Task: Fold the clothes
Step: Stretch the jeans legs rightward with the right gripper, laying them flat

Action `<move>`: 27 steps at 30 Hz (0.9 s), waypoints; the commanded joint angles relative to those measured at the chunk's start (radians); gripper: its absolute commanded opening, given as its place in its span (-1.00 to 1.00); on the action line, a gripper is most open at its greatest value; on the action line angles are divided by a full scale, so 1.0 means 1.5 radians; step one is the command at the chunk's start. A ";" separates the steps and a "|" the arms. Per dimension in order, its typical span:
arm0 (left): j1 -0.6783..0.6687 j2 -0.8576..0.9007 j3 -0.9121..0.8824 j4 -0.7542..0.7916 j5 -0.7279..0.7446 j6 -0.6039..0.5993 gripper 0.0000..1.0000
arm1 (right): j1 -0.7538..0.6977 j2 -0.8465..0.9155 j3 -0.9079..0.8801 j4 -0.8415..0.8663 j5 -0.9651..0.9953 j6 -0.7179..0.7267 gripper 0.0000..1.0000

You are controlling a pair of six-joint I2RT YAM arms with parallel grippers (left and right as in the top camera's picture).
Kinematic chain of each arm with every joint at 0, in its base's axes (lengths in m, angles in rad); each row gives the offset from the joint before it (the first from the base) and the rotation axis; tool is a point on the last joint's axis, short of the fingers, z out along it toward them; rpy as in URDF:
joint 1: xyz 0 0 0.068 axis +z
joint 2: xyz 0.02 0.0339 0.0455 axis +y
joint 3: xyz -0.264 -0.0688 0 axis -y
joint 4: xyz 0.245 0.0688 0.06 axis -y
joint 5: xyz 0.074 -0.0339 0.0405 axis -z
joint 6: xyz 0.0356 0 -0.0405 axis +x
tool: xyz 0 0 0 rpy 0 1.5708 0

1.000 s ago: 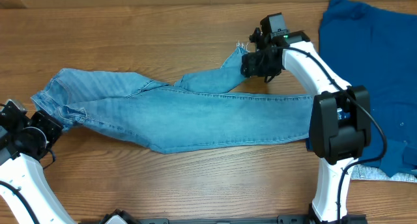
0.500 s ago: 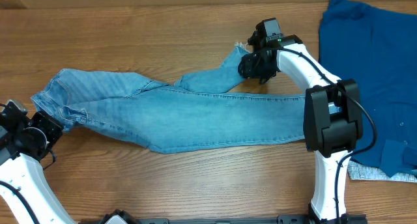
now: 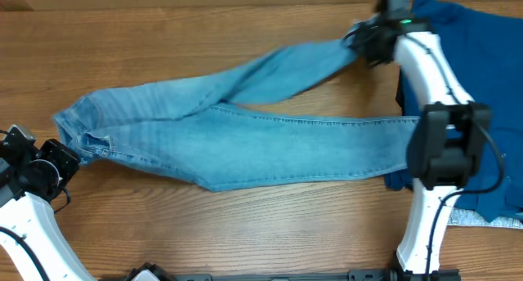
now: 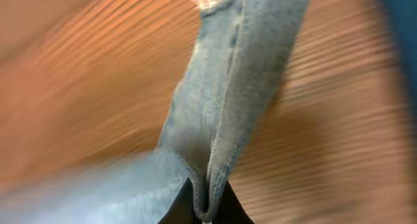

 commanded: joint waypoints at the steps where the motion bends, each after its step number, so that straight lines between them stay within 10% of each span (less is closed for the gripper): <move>1: 0.003 0.000 0.020 0.003 0.009 0.006 -0.91 | -0.051 -0.004 0.009 -0.023 0.040 0.033 -0.92; 7: 0.003 0.000 0.020 0.003 0.009 0.006 -0.90 | -0.076 -0.004 0.009 -0.063 0.040 0.008 0.09; 27: 0.003 0.000 0.020 0.003 0.009 0.011 -0.79 | -0.073 -0.158 0.063 -0.262 0.033 -0.127 0.21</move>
